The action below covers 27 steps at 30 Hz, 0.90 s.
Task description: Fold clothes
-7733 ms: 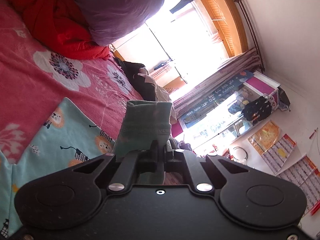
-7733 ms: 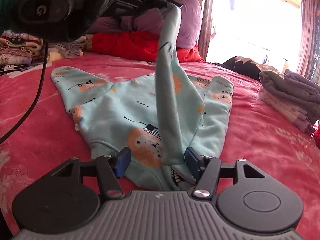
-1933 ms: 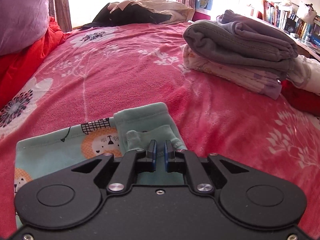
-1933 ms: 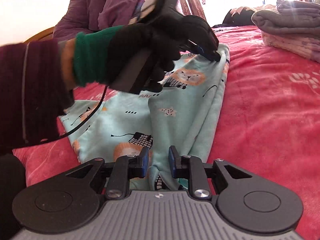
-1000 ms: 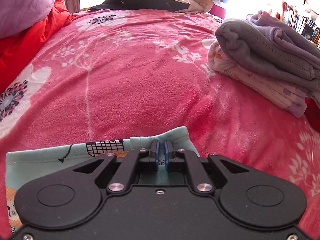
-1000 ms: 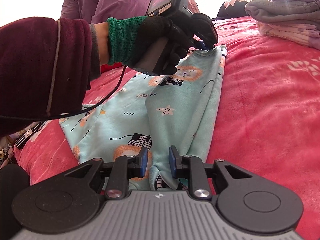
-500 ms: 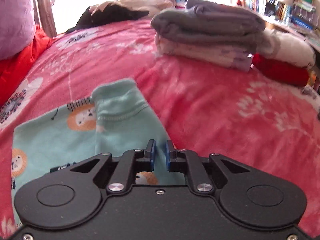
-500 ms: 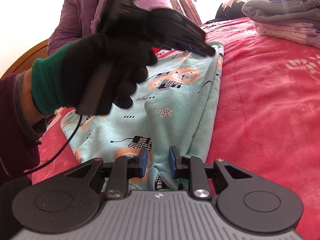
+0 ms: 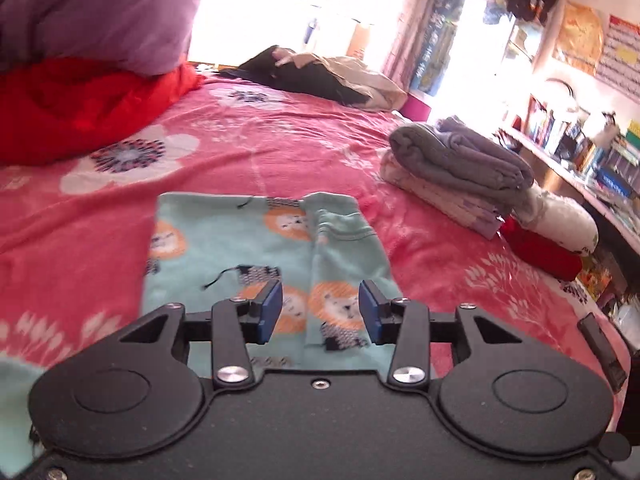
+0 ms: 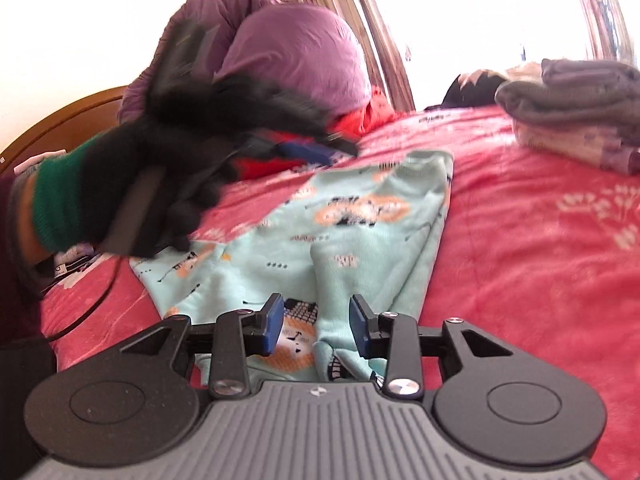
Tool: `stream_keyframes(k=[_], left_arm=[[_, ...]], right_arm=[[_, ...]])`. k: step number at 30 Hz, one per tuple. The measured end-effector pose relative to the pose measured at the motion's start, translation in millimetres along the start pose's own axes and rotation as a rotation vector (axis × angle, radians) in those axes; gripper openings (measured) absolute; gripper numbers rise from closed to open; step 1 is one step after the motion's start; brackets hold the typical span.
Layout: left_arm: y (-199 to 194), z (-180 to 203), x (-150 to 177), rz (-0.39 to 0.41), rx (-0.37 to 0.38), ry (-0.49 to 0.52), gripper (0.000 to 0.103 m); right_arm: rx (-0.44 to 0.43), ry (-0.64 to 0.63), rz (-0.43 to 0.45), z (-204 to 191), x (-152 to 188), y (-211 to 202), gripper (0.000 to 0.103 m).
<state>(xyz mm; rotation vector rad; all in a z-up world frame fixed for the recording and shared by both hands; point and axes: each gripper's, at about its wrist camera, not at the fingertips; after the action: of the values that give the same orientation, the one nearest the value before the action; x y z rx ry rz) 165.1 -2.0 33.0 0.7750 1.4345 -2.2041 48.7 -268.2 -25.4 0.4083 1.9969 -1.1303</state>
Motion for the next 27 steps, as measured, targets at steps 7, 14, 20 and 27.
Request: stream_keyframes(k=[7,14,20,27], left_arm=[[-64,-78,86,0.020,-0.037,-0.375,0.045],[-78,-106,121,-0.001,-0.017,-0.599,0.049],[-65,-124,141,0.000,0.083,-0.732,0.049],[-53,-127,144,0.089,0.111,-0.759,0.034]], right_arm=[[0.068,-0.175,-0.011,-45,7,-5,0.037],[0.109,-0.353,-0.133,-102,35,2,0.037],[0.130,-0.387,-0.216,-120,49,11,0.041],[0.088,-0.297,-0.186,-117,47,7,0.041]])
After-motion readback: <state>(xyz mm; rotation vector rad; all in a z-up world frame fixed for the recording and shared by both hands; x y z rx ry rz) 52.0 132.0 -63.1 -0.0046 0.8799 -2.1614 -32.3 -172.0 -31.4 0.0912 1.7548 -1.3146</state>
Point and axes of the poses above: each gripper's, at about its wrist camera, not at the fingertips, and y roughly the way its jaws point, z to its right, x to its underside, and after that the axes turned 12 degrees about -z, right-handed
